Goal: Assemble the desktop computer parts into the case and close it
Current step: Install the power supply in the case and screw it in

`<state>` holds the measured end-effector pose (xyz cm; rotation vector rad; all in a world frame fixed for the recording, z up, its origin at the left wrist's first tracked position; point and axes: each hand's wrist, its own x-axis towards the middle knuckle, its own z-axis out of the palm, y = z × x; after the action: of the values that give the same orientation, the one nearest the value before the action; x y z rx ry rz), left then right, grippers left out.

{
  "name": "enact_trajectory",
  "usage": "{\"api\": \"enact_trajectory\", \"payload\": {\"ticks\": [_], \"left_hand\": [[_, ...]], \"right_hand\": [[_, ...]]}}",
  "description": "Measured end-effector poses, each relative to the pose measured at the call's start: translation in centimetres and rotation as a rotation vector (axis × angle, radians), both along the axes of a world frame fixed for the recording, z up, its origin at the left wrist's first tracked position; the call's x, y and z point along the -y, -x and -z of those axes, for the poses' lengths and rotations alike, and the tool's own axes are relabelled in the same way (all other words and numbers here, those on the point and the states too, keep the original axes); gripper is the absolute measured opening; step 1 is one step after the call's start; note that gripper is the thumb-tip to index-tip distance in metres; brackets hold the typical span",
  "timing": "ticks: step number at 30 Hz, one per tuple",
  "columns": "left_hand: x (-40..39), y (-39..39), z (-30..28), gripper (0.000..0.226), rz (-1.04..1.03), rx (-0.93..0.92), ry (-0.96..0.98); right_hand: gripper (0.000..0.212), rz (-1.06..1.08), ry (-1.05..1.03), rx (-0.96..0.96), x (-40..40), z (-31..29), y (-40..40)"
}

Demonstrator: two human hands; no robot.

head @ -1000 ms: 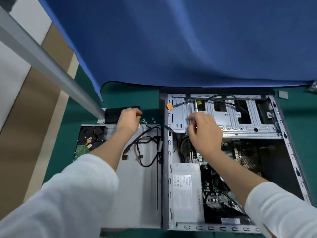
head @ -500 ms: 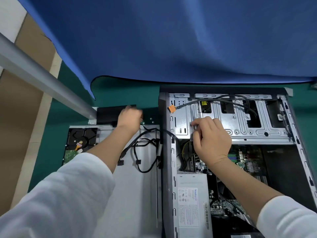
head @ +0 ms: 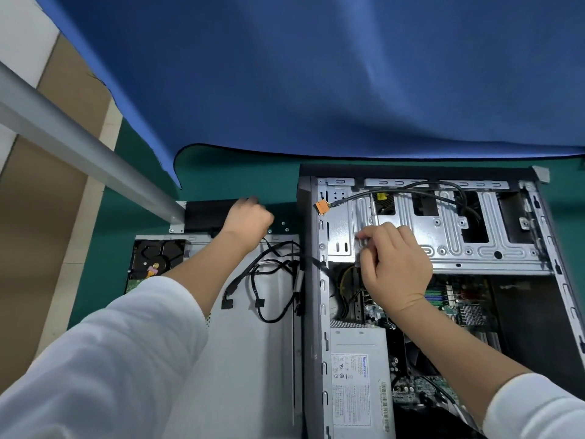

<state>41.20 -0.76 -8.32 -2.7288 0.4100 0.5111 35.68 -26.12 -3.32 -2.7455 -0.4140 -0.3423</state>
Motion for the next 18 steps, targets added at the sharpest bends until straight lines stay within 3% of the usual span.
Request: {"api": "enact_trajectory", "payload": {"ticks": [4,18], "left_hand": [[0.2,-0.7,-0.1,0.017,0.046,-0.06,0.017],[-2.3,-1.8,0.7,0.018,-0.076,-0.274,0.396]], "right_hand": [[0.019,-0.008,0.005,0.007,0.1,0.1,0.0],[0.022,0.008,-0.012,0.007,0.0,0.2,0.0]]}}
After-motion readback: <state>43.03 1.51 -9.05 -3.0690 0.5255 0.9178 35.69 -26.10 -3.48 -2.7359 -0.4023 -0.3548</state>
